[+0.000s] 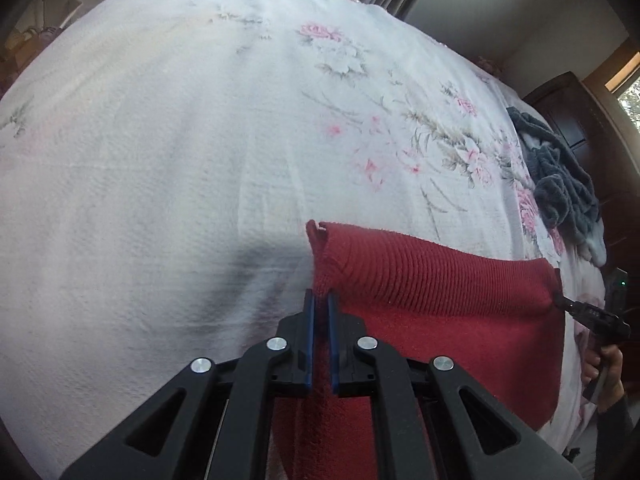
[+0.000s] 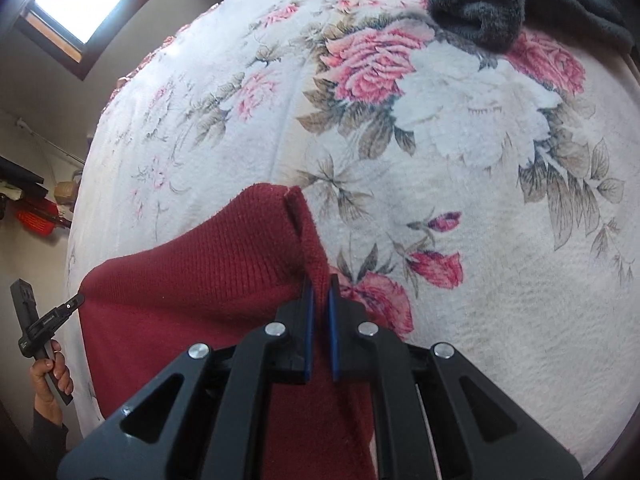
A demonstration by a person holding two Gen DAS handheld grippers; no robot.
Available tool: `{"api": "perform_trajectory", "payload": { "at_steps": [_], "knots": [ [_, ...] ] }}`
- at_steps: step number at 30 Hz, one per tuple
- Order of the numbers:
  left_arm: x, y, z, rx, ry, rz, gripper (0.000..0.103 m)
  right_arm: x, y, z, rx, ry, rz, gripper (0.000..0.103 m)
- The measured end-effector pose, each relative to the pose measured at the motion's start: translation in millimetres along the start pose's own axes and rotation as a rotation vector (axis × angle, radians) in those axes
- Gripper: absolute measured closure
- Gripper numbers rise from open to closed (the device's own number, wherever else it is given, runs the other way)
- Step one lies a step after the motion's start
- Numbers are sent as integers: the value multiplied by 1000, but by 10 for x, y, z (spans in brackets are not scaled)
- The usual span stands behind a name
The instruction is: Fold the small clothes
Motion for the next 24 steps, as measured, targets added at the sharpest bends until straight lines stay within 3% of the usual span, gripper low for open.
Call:
{"api": "perform_trajectory", "payload": {
  "at_steps": [5, 11, 13, 15, 16, 17, 18, 20, 21, 23, 24],
  "knots": [
    [35, -63, -159, 10, -20, 11, 98, -55, -122, -127, -9, 11, -28, 99],
    [186, 273, -757, 134, -106, -1, 96, -264, -126, -400, 8, 37, -66, 98],
    [192, 333, -825, 150, -127, -5, 92, -349, -88, -526, 32, 40, -83, 96],
    [242, 275, -701, 115, -188, 20, 78, -364, -54, -580, 43, 22, -75, 91],
    [285, 223, -576, 73, -250, 25, 63, -342, -55, -543, 36, 8, -70, 81],
    [294, 155, -390, 4, -308, 24, 64, -329, -76, -433, 3, 1, -74, 72],
    [217, 109, -274, -35, -283, 15, 64, -322, -101, -318, -42, 6, -69, 61],
    [-75, 109, -167, -46, -110, -2, 64, -270, -130, -56, -142, -19, -61, 61],
    [-221, 162, -205, -18, -31, -18, 64, -216, -94, -8, -145, -50, -58, 61],
    [-360, 311, -399, 61, 25, -31, 64, -119, 18, -43, -107, -107, -52, 61],
    [-349, 393, -541, 96, 0, -43, 66, -74, 91, -115, -72, -133, -45, 62]
  ]
}}
Point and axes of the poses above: each gripper's, at about its wrist camera, not at the fingertips, and z roughly against the way its jaws point, x to its left, y to its underside, the point moved 10 cm from there along -z, roughly the way its jaws point, and after that the axes turned 9 degrees about -y, right-handed, at the moved point
